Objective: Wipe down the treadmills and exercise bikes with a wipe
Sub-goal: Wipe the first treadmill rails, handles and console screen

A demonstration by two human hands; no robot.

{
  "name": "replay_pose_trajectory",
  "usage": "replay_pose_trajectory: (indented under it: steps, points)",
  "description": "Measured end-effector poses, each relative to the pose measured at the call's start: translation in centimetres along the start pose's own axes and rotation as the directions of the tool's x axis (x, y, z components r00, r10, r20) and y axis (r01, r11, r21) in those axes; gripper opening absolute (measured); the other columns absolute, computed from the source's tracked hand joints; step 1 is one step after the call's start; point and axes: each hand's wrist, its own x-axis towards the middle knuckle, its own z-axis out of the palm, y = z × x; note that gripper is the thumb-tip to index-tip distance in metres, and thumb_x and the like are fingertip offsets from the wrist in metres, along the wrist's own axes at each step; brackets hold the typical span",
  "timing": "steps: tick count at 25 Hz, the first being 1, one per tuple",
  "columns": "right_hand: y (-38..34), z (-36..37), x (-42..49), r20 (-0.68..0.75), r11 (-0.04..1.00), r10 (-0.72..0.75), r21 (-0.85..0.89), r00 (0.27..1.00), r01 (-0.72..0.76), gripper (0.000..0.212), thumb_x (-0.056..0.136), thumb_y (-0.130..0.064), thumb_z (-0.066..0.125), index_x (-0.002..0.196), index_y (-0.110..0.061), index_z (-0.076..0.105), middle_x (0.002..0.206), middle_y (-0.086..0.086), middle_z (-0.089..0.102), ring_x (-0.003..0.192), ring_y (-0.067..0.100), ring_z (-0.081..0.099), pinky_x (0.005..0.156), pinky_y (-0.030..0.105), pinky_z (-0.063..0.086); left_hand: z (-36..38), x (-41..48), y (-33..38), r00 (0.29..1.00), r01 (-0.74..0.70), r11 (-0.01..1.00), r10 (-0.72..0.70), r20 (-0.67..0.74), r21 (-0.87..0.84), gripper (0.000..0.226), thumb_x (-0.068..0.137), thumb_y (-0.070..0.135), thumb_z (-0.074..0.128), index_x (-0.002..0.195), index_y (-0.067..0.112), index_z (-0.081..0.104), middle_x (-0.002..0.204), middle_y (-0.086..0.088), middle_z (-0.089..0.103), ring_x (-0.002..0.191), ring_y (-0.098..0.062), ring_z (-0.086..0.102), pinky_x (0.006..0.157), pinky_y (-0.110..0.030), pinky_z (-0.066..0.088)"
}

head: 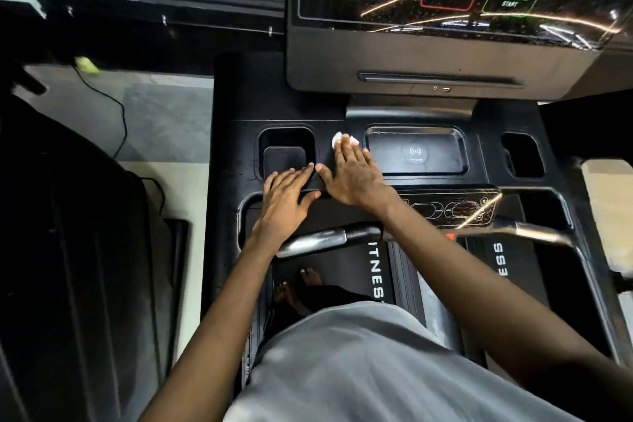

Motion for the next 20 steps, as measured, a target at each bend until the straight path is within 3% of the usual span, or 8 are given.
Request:
replay_pose_trajectory:
  steps: [3,6,9,12,16,18,20]
  points:
    - [1.1,-1.5,1.2,0.043,1.000,-0.014,0.007,0.999,0.013,0.077,0.104,-0.057,0.018,0.158,-0.009,-0.007,0.166,0.009,-0.011,0.154,0.023,-0.007,0.124,0.040,-0.002,0.2,0.3,0.5,1.000,0.023,1.000,-0.023,0.020,-0.007,0.059,0.097,0.039,0.061,0.151,0.019,0.044,0.144,-0.007,0.057,0.140,-0.022,0.043,0.118,-0.034,0.013]
    - [2.9,-2.0,-0.3,0.145,0.982,-0.187,-0.012,0.972,0.191,0.072,0.105,-0.054,0.021,0.159,-0.012,-0.002,0.166,0.005,-0.008,0.154,0.021,-0.004,0.125,0.040,0.000,0.2,0.2,0.7,0.998,0.053,0.998,-0.052,0.017,-0.028,0.060,0.096,0.038,0.063,0.151,0.021,0.044,0.144,-0.005,0.057,0.140,-0.021,0.043,0.118,-0.033,0.012]
    - [5.2,-2.9,-2.0,0.291,0.936,-0.332,-0.021,0.897,0.352,0.065,0.105,-0.054,0.017,0.160,-0.022,0.001,0.165,-0.006,-0.010,0.153,0.015,-0.001,0.125,0.040,-0.001,0.0,0.3,1.1,0.995,0.099,0.994,-0.098,0.019,-0.038,0.061,0.096,0.037,0.064,0.151,0.023,0.043,0.146,-0.006,0.055,0.142,-0.018,0.040,0.118,-0.031,0.009]
    - [7.9,-4.2,-1.2,0.344,0.938,-0.340,0.063,0.875,0.340,0.061,0.105,-0.056,0.013,0.159,-0.032,0.002,0.163,-0.017,-0.010,0.152,0.009,0.001,0.125,0.040,0.000,0.1,0.8,2.6,0.982,0.181,0.983,-0.179,0.051,-0.035,0.067,0.098,0.037,0.061,0.156,0.022,0.032,0.152,-0.008,0.047,0.146,-0.021,0.032,0.121,-0.031,0.004]
    - [11.0,-3.2,-0.4,0.346,0.935,-0.353,0.113,0.869,0.335,0.064,0.101,-0.062,0.012,0.158,-0.035,0.000,0.163,-0.017,-0.011,0.153,0.012,-0.003,0.126,0.043,0.001,2.1,1.0,5.7,0.964,0.262,0.965,-0.261,0.055,-0.015,0.081,0.098,0.049,0.055,0.160,0.018,0.013,0.162,-0.014,0.028,0.152,-0.026,0.016,0.123,-0.034,-0.003]
    - [12.1,-3.1,-0.8,0.377,0.924,-0.382,0.170,0.844,0.343,0.065,0.099,-0.068,0.011,0.157,-0.041,0.003,0.161,-0.022,-0.006,0.152,0.008,-0.001,0.125,0.043,-0.004,2.5,0.9,6.1,0.962,0.273,0.962,-0.272,0.030,-0.010,0.084,0.096,0.051,0.057,0.160,0.017,0.014,0.163,-0.015,0.026,0.153,-0.025,0.016,0.124,-0.035,-0.003]
    - [12.5,-4.0,-1.1,0.404,0.894,-0.448,0.185,0.797,0.409,0.060,0.103,-0.060,0.013,0.159,-0.037,0.007,0.161,-0.022,-0.001,0.150,0.004,0.001,0.119,0.032,-0.008,2.5,0.7,5.8,0.961,0.277,0.960,-0.276,0.017,-0.037,0.084,0.094,0.049,0.062,0.160,0.018,0.018,0.162,-0.012,0.029,0.153,-0.022,0.018,0.123,-0.033,-0.002]
